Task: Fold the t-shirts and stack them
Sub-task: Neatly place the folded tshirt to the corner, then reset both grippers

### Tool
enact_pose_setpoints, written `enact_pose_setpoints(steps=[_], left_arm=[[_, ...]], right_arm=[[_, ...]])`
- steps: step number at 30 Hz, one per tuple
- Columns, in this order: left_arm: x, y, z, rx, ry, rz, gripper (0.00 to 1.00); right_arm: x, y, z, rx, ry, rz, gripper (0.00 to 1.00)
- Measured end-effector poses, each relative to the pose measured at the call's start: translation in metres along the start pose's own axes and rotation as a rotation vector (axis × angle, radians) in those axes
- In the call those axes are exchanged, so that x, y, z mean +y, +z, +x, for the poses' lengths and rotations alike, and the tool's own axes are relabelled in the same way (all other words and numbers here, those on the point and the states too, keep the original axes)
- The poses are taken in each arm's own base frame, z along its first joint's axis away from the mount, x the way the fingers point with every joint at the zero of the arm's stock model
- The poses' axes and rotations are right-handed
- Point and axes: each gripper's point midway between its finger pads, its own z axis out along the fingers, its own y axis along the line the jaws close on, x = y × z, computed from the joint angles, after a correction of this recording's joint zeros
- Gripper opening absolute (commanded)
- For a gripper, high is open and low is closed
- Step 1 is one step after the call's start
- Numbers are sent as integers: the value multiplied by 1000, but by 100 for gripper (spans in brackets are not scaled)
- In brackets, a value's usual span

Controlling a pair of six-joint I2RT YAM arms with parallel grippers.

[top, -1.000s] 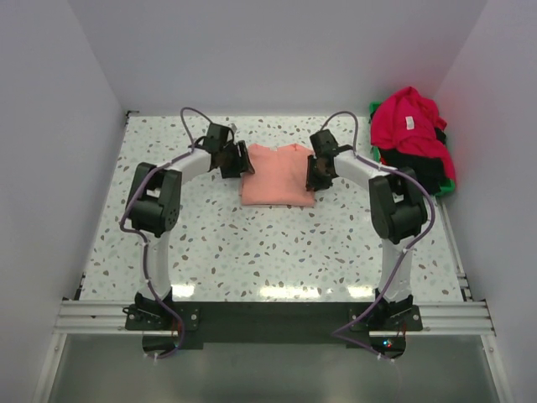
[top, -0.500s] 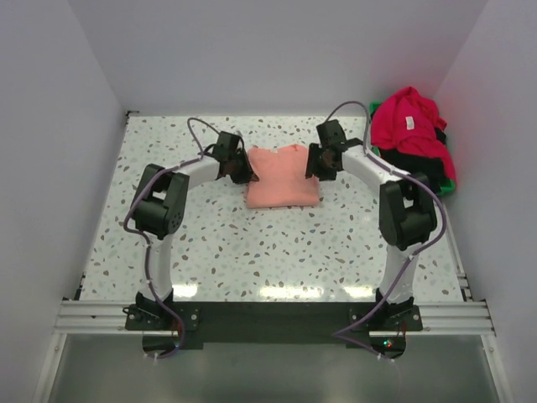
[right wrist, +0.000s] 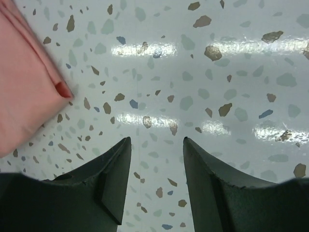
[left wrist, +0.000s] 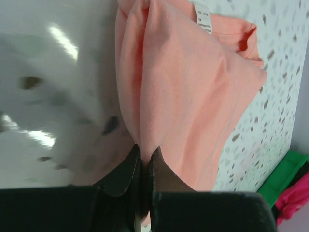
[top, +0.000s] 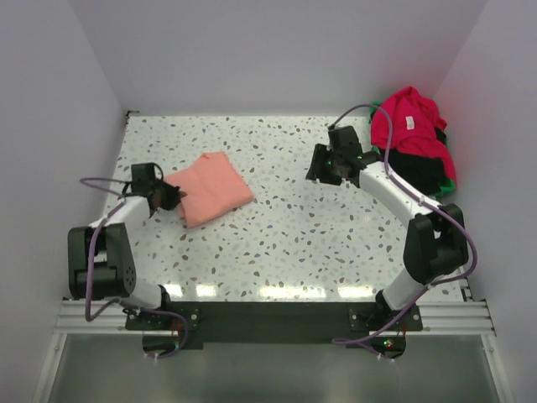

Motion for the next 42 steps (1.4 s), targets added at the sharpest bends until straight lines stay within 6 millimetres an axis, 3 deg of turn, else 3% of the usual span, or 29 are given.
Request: enact_pose_setpoints(steps=[4,8,15,19,21,22,24,25,27,28,32,37,39,42], left_arm=[[64,-31,-39,-127,-184,-88,0],[111,-65,-59,-239,-303,-179,0],[136,-112,-69,-414,-398,-270,0],[148,-132,-70,-497,-442,-320,7],[154,-138,-69,-519,-457,-345,18],[157,-140,-68,-527,-461,-358,36],[162,-143,-66,-535,-469,-381,60],[164,-144,-65,-538,-475,-393,84],[168,-147,-62,-540,-476,-415,100],[169,-149,-61,-540,-473,-424,100],[155,-166,-74,-570,-440,-412,100],[99,-194,-109,-622,-304,-248,100],[77,-192,-111,-607,-226,-168,100],[42,-176,-94,-530,-88,-60,100]], right_arm=[[13,-3,13,23,-14,-44,51],[24,-12,22,28,-33,-80,51],[36,-31,28,12,-53,-130,51],[34,-37,33,12,-57,-137,51],[32,-37,37,16,-58,-135,52],[31,-37,39,19,-60,-133,52],[28,-37,43,27,-61,-129,52],[27,-37,44,29,-61,-127,52],[25,-37,48,35,-63,-123,52],[24,-38,49,37,-66,-123,52],[24,-40,48,32,-72,-126,53],[25,-42,48,31,-79,-130,55],[24,-42,48,32,-79,-129,55],[25,-43,47,29,-81,-132,56]])
